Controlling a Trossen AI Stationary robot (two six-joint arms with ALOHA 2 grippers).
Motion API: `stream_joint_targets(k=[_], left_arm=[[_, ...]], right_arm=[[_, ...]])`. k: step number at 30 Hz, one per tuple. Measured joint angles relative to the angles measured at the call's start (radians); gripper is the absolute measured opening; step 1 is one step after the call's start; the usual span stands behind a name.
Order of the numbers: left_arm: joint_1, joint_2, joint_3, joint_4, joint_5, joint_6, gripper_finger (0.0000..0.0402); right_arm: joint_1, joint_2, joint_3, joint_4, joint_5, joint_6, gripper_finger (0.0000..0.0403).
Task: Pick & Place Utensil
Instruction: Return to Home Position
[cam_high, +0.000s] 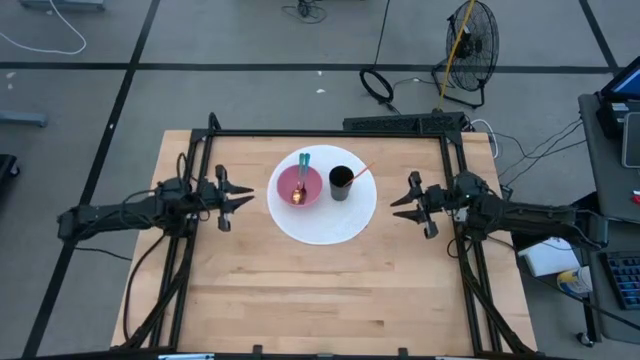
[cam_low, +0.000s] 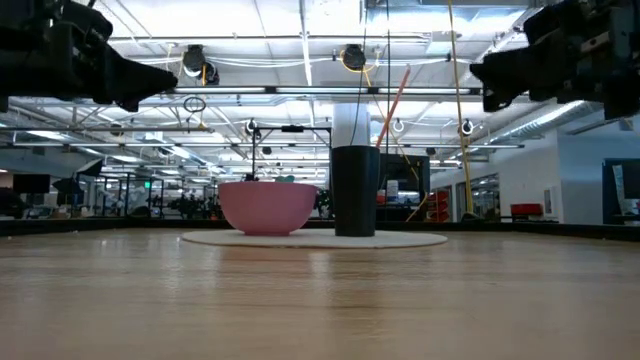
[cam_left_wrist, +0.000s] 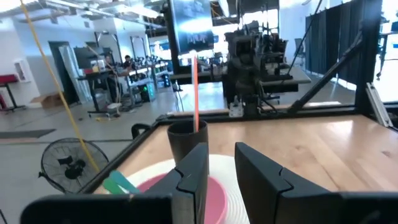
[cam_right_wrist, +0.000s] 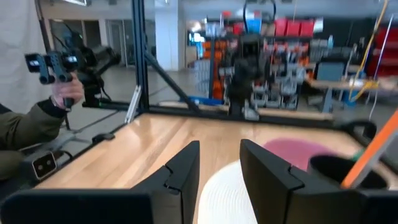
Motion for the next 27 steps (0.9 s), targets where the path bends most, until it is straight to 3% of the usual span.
stream_joint_targets(k=[8, 17, 27], left_arm=[[0.012, -0.072, -0.001, -0.073, 0.027, -0.011, 0.0088], [0.012, -0.127, -0.001, -0.107, 0.028, -0.018, 0.0088], [0.012, -0.182, -0.001, -0.202, 0.027, -0.010, 0.0088]], right_arm=[[0.083, -0.188, 0.000, -0.168, 0.018, -0.011, 0.0112], [0.266, -0.260, -0.046, -0.230, 0.294, -0.062, 0.0112], [0.283, -0.367, -0.089, -0.252, 0.348, -0.072, 0.0112]])
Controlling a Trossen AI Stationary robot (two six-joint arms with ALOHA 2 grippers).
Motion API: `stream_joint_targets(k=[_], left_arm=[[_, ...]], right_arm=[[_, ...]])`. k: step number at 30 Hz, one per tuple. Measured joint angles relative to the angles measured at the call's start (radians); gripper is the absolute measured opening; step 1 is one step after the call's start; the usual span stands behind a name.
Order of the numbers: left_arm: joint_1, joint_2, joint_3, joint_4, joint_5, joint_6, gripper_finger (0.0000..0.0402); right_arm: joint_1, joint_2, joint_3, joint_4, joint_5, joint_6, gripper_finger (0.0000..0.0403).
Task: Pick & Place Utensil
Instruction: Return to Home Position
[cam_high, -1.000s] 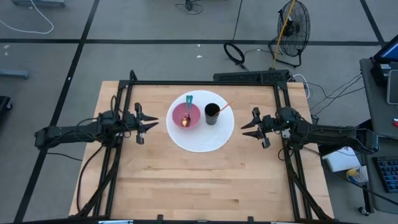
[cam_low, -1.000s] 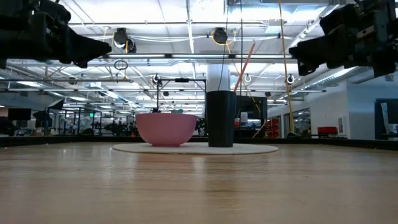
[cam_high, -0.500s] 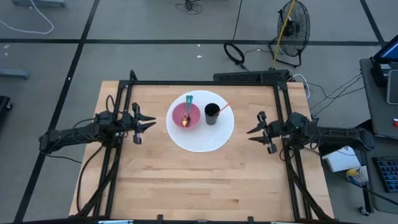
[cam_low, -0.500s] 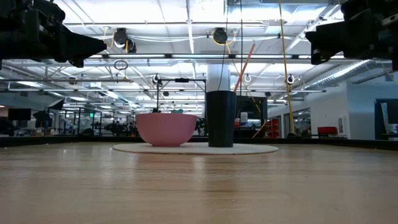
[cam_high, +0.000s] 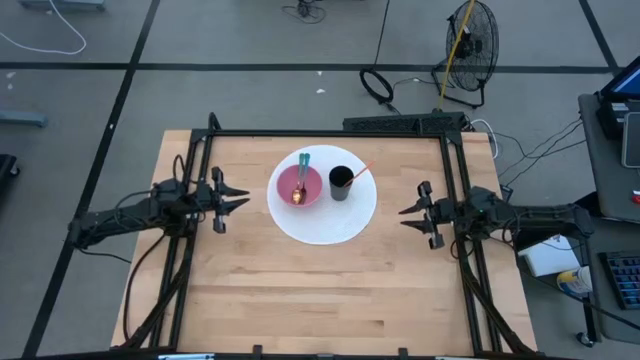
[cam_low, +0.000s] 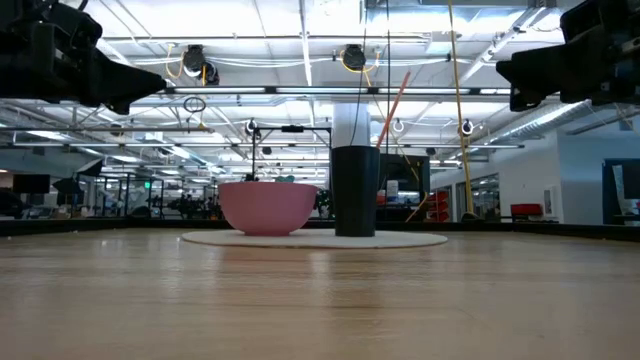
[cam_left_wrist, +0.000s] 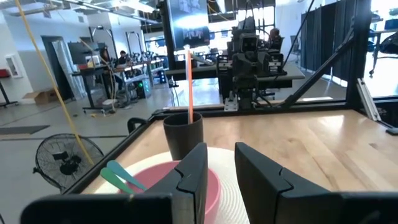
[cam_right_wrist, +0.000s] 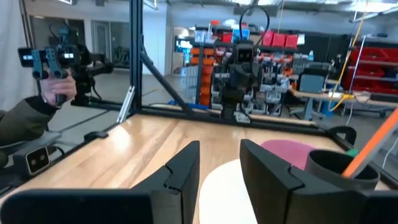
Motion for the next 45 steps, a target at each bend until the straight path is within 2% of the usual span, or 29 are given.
stream_joint_targets(k=[4, 11, 20, 25, 28, 39, 45], left_arm=[[0.000, -0.055, 0.000, -0.050, 0.000, 0.003, 0.0088], [0.000, -0.053, 0.001, -0.090, -0.001, -0.001, 0.0088], [-0.019, -0.053, 0.001, -0.085, 0.045, -0.018, 0.0088], [-0.052, -0.053, -0.038, 0.005, 0.020, -0.024, 0.0088], [-0.066, -0.051, -0.038, -0.001, -0.013, -0.015, 0.0088], [-0.084, -0.053, -0.036, -0.035, -0.051, -0.019, 0.0088], [-0.084, -0.037, -0.035, -0.050, -0.097, -0.060, 0.0088]], right_arm=[[0.000, -0.056, -0.001, -0.048, 0.000, 0.000, 0.0112], [0.001, -0.117, -0.014, -0.097, 0.000, -0.011, 0.0112], [0.005, -0.151, -0.053, -0.127, 0.047, 0.000, 0.0112], [0.044, -0.152, -0.053, -0.071, 0.049, -0.015, 0.0112], [0.068, -0.152, -0.053, -0.069, 0.056, -0.022, 0.0112], [0.100, -0.152, -0.054, -0.078, 0.120, -0.030, 0.0112], [0.100, -0.151, -0.054, -0.082, 0.238, -0.011, 0.0112]])
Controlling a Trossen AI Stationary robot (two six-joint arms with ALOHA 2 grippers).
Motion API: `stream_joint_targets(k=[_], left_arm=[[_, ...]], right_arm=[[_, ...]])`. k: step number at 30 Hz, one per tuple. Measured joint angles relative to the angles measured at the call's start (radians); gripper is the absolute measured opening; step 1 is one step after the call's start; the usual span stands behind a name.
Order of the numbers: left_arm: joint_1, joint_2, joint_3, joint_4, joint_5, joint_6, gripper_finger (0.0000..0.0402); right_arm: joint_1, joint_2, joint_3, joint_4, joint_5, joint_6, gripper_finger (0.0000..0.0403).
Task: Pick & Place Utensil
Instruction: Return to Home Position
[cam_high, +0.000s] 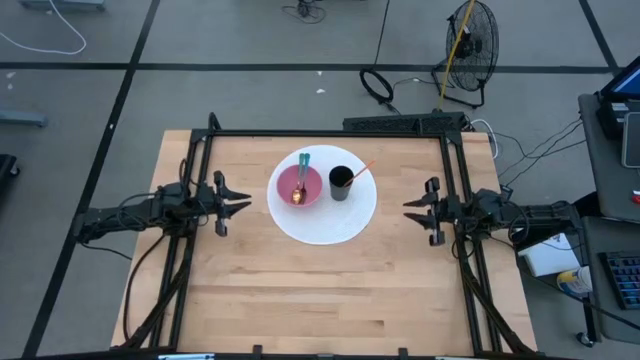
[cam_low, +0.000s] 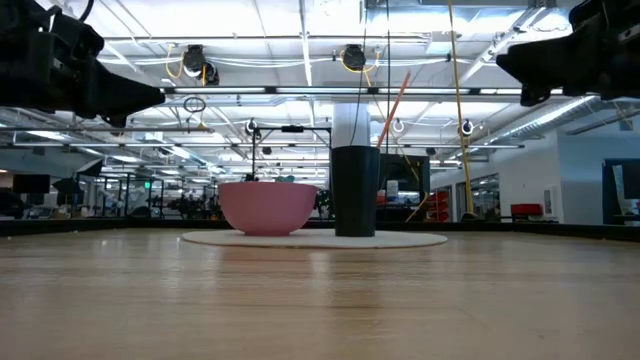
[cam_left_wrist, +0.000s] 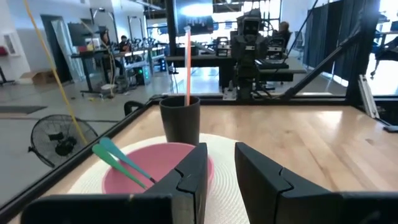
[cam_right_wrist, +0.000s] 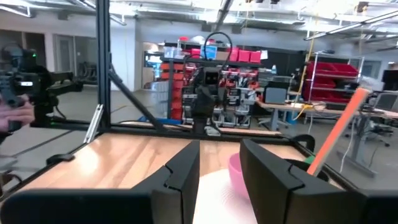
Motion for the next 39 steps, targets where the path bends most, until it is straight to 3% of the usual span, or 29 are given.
stream_joint_targets(k=[10, 39], left_arm=[[0.000, 0.021, 0.001, -0.003, -0.002, -0.011, 0.0088], [0.000, 0.020, 0.001, -0.004, -0.003, -0.010, 0.0088]], right_arm=[[0.000, 0.000, 0.000, -0.108, -0.017, 0.064, 0.0112], [0.000, 0.000, 0.000, -0.100, -0.006, 0.053, 0.0112]])
